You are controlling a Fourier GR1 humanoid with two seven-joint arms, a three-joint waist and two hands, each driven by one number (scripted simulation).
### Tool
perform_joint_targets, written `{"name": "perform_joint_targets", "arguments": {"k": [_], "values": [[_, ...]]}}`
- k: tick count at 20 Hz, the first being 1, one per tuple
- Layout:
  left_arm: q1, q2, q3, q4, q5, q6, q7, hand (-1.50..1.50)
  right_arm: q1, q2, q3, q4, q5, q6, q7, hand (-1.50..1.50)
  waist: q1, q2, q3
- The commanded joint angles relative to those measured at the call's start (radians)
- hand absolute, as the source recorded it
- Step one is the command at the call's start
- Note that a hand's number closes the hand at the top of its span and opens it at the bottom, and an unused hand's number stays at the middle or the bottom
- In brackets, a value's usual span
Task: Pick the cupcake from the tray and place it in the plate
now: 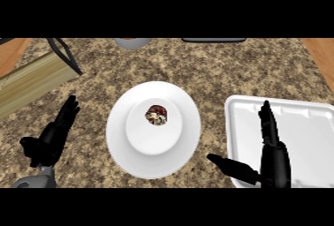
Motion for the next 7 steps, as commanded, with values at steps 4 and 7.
{"name": "perform_joint_targets", "arguments": {"k": [4,7], "values": [[-0.011,-0.028,-0.005,0.034,-0.008,0.004,-0.018,0.00,0.176,-0.019,-0.172,0.122,-0.212,0.251,-0.368,-1.50,-0.004,-0.001,-0.002],[-0.013,0.019,0.035,0.030,0.004,-0.026,-0.011,0.00,0.150,-0.002,-0.239,0.146,-0.182,0.270,-0.379,-1.50,-0.001,-0.002,-0.003]]}}
